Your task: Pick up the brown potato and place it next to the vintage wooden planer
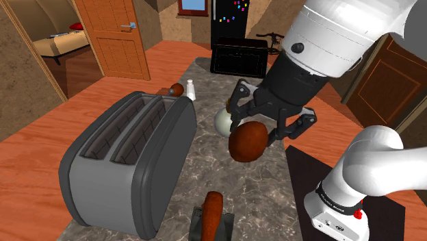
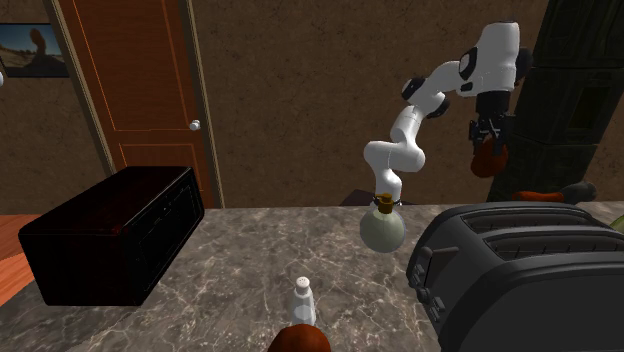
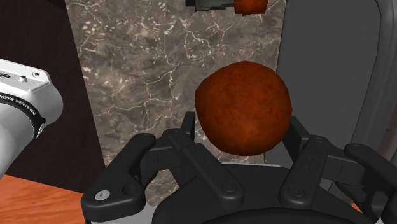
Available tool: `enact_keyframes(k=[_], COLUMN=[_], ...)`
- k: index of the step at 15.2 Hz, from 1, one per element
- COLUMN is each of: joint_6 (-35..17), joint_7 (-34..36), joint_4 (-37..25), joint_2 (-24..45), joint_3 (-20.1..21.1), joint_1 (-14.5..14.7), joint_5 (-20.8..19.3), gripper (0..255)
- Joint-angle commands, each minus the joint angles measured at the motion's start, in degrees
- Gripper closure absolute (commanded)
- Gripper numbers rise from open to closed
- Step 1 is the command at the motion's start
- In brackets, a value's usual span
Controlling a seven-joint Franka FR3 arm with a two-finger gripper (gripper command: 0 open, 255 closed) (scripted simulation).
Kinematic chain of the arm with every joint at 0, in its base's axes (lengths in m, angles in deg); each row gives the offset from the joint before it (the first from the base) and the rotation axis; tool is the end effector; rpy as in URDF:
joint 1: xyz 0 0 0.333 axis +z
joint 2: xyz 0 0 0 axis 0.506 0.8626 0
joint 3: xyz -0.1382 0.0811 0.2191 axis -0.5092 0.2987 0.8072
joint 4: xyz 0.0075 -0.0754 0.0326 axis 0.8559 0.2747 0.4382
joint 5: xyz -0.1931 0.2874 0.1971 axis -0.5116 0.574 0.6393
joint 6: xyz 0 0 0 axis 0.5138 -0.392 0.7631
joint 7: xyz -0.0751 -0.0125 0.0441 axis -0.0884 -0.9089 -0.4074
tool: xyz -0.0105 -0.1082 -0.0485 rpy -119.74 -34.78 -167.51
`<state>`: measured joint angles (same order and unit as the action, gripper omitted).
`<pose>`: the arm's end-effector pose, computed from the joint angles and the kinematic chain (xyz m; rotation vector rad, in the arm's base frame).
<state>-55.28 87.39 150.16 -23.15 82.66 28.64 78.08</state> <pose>0.2344 0.2899 0.5895 -2.5063 1.3924 -0.2862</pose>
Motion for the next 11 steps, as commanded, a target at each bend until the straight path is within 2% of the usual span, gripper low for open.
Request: enact_keyframes(k=[1,11], joint_6=[-1.0,-6.8], joint_7=[0.0,-0.6], joint_4=[1.6,9.8], joint_2=[-0.7,-3.2], joint_3=[0.5,3.7], joint_1=[0.4,2.2], joint_5=[0.6,3.8], gripper=[255,255])
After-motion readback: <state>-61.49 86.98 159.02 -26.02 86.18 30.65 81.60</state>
